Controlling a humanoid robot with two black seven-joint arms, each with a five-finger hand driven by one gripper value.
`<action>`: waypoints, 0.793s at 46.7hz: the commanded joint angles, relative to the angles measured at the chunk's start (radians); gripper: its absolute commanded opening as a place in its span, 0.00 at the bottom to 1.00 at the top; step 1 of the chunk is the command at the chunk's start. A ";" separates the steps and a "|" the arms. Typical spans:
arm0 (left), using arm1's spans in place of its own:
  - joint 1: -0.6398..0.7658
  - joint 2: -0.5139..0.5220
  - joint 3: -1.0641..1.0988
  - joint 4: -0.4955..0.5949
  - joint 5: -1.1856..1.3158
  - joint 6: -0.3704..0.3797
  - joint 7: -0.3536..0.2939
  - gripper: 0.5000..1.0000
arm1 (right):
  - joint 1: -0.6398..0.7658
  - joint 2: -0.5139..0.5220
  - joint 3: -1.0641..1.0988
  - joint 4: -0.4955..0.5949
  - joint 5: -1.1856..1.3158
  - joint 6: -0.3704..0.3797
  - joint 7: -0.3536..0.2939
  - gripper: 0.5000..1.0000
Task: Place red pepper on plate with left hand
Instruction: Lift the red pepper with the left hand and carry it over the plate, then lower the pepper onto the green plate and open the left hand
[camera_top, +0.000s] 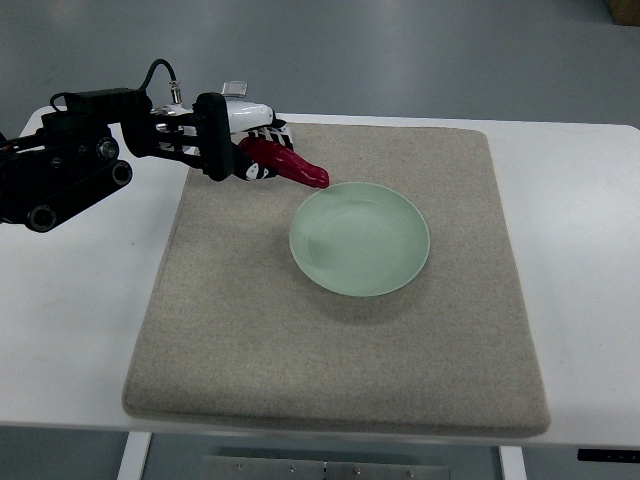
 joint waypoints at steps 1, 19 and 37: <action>-0.003 -0.037 0.003 -0.025 0.000 -0.002 0.000 0.02 | 0.000 0.000 0.000 0.000 0.000 0.000 0.000 0.86; -0.002 -0.168 0.066 -0.024 0.014 -0.002 0.002 0.08 | 0.000 0.000 0.000 -0.002 0.000 0.000 0.000 0.86; 0.029 -0.188 0.080 -0.018 0.011 -0.002 0.002 0.93 | 0.000 0.000 0.000 0.000 0.000 0.000 0.000 0.86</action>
